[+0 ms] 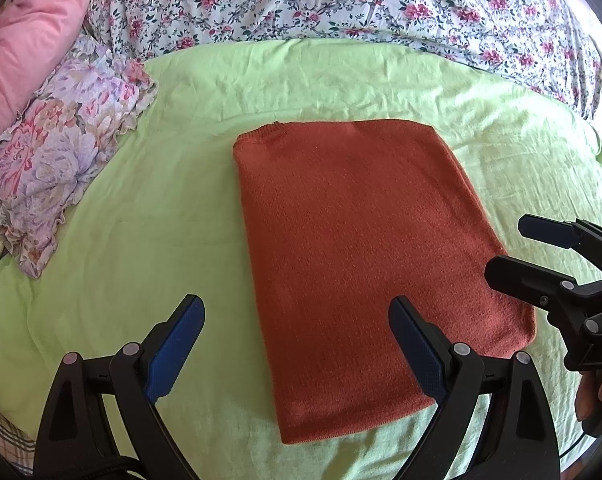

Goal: Fold small clothes

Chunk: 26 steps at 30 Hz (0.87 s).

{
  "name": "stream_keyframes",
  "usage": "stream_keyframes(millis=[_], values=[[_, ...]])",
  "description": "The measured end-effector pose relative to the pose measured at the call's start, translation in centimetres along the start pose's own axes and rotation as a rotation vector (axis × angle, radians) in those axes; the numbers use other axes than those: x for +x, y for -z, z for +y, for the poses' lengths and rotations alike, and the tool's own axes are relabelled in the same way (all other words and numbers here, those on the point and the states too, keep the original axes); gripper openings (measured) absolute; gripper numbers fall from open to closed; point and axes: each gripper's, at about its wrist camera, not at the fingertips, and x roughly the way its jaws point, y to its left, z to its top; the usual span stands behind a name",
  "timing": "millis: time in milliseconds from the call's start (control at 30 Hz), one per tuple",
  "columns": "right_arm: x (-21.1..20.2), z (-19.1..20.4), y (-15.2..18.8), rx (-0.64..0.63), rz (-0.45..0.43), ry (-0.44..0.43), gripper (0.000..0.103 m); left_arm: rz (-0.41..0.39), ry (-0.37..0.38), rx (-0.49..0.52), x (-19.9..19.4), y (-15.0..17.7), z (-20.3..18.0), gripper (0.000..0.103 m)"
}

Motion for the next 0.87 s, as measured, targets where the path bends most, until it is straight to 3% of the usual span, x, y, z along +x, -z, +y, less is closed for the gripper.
stream_keyframes(millis=[867], values=[[2.0,-1.6,-0.9,0.019,0.025,0.011,0.091,0.018,-0.043,-0.061,1.6,-0.5,2.0,0.094]])
